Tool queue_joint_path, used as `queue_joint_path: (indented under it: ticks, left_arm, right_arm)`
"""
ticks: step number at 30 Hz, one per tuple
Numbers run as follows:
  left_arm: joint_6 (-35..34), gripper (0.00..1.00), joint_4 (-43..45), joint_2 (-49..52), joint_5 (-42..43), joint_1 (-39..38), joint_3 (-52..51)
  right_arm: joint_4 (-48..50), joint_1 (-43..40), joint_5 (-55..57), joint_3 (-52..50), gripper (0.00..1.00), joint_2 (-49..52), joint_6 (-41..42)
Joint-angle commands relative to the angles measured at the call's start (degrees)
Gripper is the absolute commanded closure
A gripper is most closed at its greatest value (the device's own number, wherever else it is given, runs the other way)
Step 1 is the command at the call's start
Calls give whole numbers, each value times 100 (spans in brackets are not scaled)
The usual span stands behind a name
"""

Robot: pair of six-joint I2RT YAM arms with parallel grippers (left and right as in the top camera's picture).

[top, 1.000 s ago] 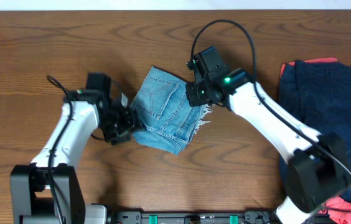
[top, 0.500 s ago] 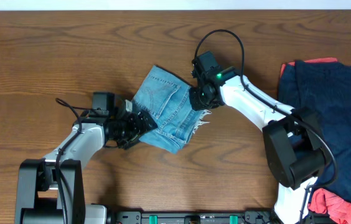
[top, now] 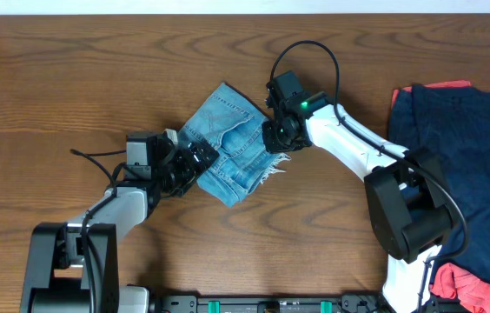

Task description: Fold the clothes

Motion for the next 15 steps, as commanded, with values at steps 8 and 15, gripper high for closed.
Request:
queue_joint_path:
  ticks: [8,15]
  left_arm:
    - [-782,15,122,225,-420,-125,-28]
    - [-1257,32,348,330,-1475,-468,-28]
  right_arm:
    - [-48,369,-332,-157,73,455,59]
    - [-66,417,-332,-157,73,455,101]
